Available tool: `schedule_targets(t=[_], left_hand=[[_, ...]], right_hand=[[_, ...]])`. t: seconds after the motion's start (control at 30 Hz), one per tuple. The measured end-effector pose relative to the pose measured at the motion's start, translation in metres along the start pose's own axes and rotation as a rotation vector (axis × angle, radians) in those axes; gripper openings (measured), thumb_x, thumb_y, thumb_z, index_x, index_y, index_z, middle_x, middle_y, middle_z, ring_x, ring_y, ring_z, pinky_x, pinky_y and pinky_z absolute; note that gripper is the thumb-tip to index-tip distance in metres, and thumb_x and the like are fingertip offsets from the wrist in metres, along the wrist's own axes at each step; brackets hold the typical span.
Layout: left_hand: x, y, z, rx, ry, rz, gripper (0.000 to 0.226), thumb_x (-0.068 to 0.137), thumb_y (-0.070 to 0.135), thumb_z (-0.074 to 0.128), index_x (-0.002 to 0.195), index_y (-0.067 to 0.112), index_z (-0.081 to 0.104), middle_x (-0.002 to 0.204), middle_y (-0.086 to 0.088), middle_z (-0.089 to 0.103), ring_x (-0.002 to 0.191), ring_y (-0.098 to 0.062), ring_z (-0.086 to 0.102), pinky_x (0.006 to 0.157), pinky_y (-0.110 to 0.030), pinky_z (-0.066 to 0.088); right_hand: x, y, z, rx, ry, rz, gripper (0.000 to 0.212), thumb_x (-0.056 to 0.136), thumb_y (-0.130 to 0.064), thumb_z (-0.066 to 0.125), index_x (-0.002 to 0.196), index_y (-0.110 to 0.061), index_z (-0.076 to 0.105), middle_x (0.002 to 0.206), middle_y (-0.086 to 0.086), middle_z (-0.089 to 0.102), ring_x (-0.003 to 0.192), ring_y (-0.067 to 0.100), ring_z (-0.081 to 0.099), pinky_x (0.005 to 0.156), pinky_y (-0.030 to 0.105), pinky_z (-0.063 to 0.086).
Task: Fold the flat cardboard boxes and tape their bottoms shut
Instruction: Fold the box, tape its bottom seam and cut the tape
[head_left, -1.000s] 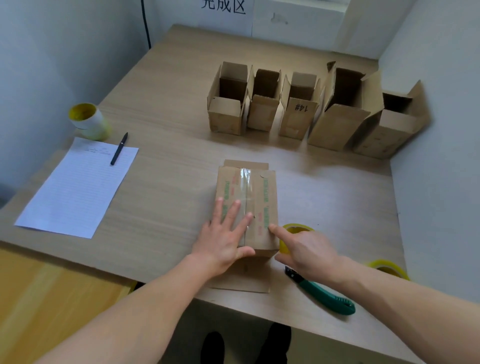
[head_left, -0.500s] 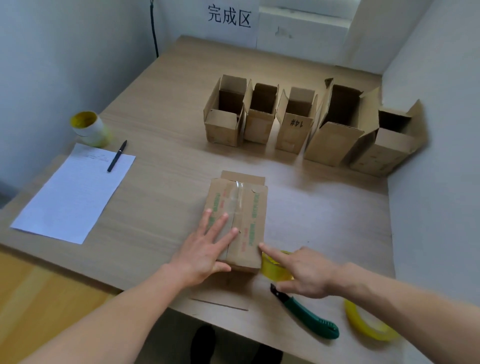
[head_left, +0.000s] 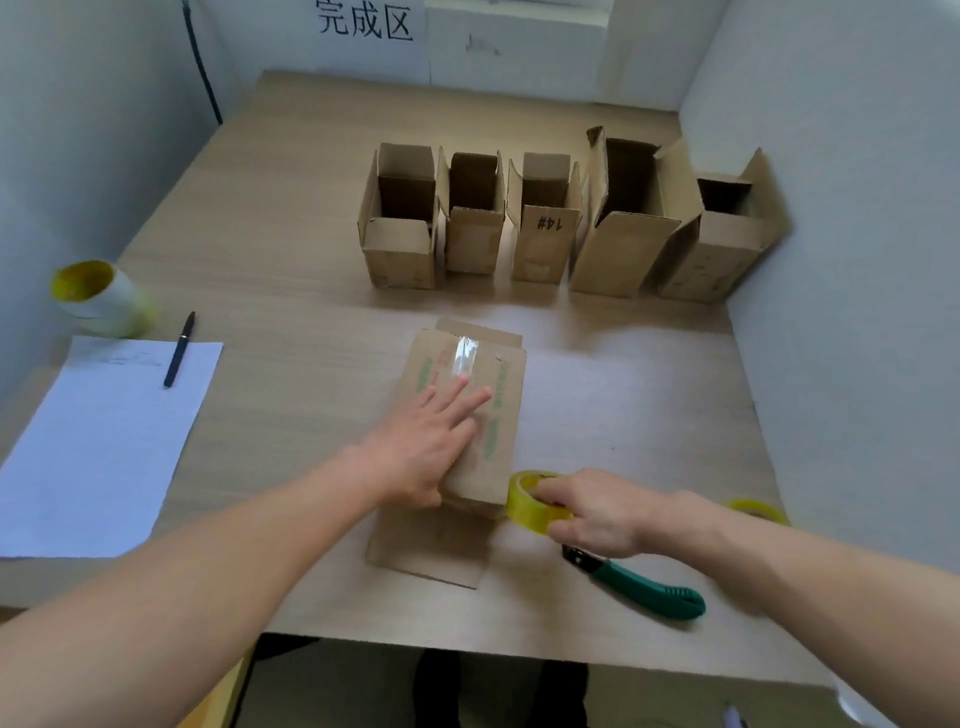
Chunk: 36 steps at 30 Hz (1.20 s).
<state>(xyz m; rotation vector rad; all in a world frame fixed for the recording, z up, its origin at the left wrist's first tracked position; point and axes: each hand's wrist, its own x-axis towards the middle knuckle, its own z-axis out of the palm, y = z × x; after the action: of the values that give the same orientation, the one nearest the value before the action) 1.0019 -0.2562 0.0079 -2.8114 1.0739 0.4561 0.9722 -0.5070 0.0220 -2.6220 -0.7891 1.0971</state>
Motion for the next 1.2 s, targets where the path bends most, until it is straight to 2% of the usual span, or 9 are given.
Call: schedule_targets(t=[0.13,0.3,0.43,0.53,0.67,0.77,0.9,1.1,1.2], left_hand=[[0.006,0.018,-0.001,-0.049,-0.135,0.145,0.112,0.074,0.049,0.075,0.156,0.035,0.000,0.165,0.009,-0.012,0.151,-0.023,-0.015,0.117,-0.057,0.011],[0.007,0.028,0.004,-0.090,-0.033,0.110,0.092,0.080,0.057,0.063,0.152,0.042,0.007,0.154,0.007,0.022,0.146,-0.026,0.008,0.106,-0.064,0.027],[0.005,0.032,0.007,-0.094,0.034,0.093,0.091,0.076,0.042,0.061,0.151,0.036,0.010,0.140,0.008,0.035,0.132,-0.026,0.026,0.095,-0.054,0.037],[0.008,0.035,0.008,-0.105,0.066,0.099,0.090,0.076,0.065,0.055,0.150,0.033,0.015,0.134,0.007,0.047,0.121,-0.025,0.035,0.095,-0.048,0.032],[0.018,0.040,0.009,-0.158,-0.019,0.007,0.085,0.082,0.075,0.046,0.152,0.038,0.016,0.128,0.003,0.062,0.121,-0.025,0.045,0.108,-0.058,0.015],[0.029,0.048,0.002,-0.381,-0.073,-0.071,0.066,0.085,0.066,0.054,0.144,0.051,0.031,0.099,0.010,0.072,0.115,-0.017,0.056,0.114,-0.060,0.000],[0.037,0.051,-0.004,-0.637,-0.008,-0.191,0.034,0.081,0.043,0.065,0.115,0.043,0.064,0.085,0.013,0.072,0.104,-0.010,0.062,0.116,-0.056,-0.007],[0.028,0.050,0.009,-0.775,0.134,-0.293,0.014,0.077,0.030,0.071,0.089,0.037,0.068,0.076,0.012,0.067,0.094,-0.008,0.063,0.117,-0.045,-0.012],[0.026,0.046,0.010,-0.843,0.158,-0.321,0.020,0.074,0.025,0.075,0.090,0.036,0.068,0.072,0.013,0.063,0.090,-0.009,0.064,0.117,-0.041,-0.012]], right_hand=[[-0.006,-0.001,0.008,-0.008,0.040,0.007,0.015,0.090,-0.032,0.053,0.092,-0.032,0.037,0.087,0.004,0.053,0.078,0.026,0.048,0.070,0.037,0.040],[-0.011,-0.007,0.008,-0.026,0.071,0.043,0.027,0.094,-0.035,0.051,0.119,-0.023,0.053,0.105,0.009,0.063,0.091,0.030,0.056,0.080,0.039,0.047],[-0.012,-0.002,0.002,-0.159,0.123,0.164,0.025,0.097,-0.043,0.047,0.109,-0.022,0.054,0.097,0.005,0.060,0.096,0.032,0.059,0.079,0.040,0.049],[-0.010,-0.008,0.000,-0.200,0.192,0.162,0.029,0.097,-0.048,0.047,0.106,-0.022,0.057,0.098,0.004,0.062,0.097,0.032,0.060,0.076,0.036,0.049],[-0.005,-0.019,-0.002,-0.273,0.292,0.121,0.027,0.098,-0.041,0.048,0.110,-0.020,0.059,0.109,0.006,0.063,0.105,0.031,0.058,0.078,0.039,0.049],[-0.002,-0.017,-0.004,-0.315,0.331,0.123,0.031,0.100,-0.039,0.046,0.125,-0.024,0.055,0.111,0.005,0.061,0.109,0.028,0.054,0.077,0.039,0.048],[0.000,-0.019,-0.011,-0.406,0.336,0.112,0.030,0.100,-0.037,0.047,0.120,-0.018,0.058,0.112,0.007,0.060,0.111,0.028,0.053,0.077,0.040,0.050],[-0.022,-0.006,0.009,-0.260,0.790,-0.156,0.030,0.083,-0.035,0.060,0.106,-0.016,0.054,0.122,0.008,0.055,0.105,0.031,0.055,0.075,0.038,0.051],[-0.039,0.008,0.035,-0.159,0.819,-0.051,0.035,0.073,-0.022,0.072,0.096,-0.022,0.045,0.103,0.003,0.056,0.090,0.027,0.056,0.063,0.034,0.047]])
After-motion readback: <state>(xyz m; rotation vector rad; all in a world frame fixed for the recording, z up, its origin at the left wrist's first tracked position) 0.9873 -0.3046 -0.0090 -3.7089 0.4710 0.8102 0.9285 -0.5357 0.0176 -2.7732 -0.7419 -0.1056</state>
